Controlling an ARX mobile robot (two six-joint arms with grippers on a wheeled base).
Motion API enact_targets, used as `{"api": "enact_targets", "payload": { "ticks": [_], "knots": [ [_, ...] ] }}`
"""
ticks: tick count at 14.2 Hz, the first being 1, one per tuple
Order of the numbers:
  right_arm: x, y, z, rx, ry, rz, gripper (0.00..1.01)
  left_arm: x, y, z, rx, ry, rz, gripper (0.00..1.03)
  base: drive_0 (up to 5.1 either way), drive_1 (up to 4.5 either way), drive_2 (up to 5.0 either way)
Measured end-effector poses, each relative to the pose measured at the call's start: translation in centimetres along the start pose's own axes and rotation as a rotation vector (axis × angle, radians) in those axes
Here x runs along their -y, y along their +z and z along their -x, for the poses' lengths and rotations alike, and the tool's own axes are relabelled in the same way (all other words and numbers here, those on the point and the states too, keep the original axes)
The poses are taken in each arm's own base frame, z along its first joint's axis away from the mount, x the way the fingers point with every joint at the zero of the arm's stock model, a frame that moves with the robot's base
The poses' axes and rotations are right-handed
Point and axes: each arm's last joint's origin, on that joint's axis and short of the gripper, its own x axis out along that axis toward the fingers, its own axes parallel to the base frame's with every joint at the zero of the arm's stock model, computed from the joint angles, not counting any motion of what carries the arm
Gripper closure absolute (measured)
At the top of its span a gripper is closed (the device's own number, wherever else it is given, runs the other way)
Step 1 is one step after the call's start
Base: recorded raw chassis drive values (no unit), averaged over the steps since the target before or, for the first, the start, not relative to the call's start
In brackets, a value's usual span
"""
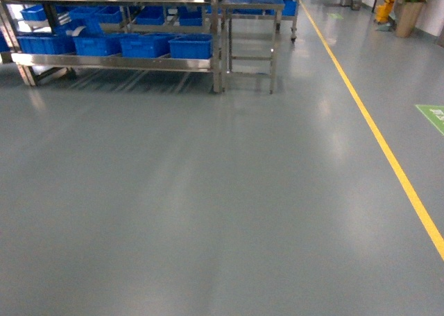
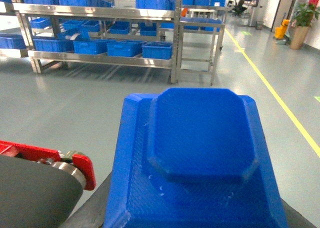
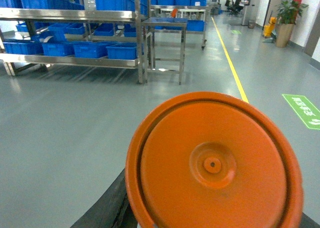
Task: Sort blue parts and orange caps into right shelf containers
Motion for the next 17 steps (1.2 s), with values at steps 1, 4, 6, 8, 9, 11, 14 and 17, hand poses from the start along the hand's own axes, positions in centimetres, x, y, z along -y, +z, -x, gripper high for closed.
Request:
{"api": "enact_targets", "payload": {
  "ticks": [1,4,6,8,9,11,14,17],
  "knots": [
    [0.00,0.00,0.00,0.000,0.000,0.000,0.58,0.00,0.00,0.00,0.000,0.000,0.000,0.61,-1.6,-1.64,-1.6],
    [0.00,0.00,0.00,0.000,0.000,0.000,0.58,0.00,0.00,0.00,0.000,0.000,0.000,0.61,-1.6,-1.64,-1.6],
    [0.00,0.00,0.00,0.000,0.000,0.000,0.58,0.00,0.00,0.00,0.000,0.000,0.000,0.61,-1.6,-1.64,-1.6],
    [0.00,0.00,0.00,0.000,0.000,0.000,0.58,0.00,0.00,0.00,0.000,0.000,0.000,0.61,-1.7,-1.65,-1.7],
    [0.00,0.00,0.00,0.000,0.000,0.000,0.58,0.00,0.00,0.00,0.000,0.000,0.000,0.61,-1.7,-1.65,-1.7],
    [0.00,0.01,0.00,0.001,-0.001,0.000,0.58,0.01,0.02,0.00,0.002,-0.002,0.000,0.61,-1.7,-1.65,-1.7],
    [0.00,0.00,0.00,0.000,-0.001,0.000,0.58,0.01,0.00,0.00,0.000,-0.002,0.000,0.61,-1.7,-1.65,-1.7],
    [0.00,-0.01,0.00,-0.001,0.000,0.000,0.58,0.01,0.00,0.00,0.000,-0.001,0.000,0.61,-1.7,-1.65,-1.7]
  ]
}}
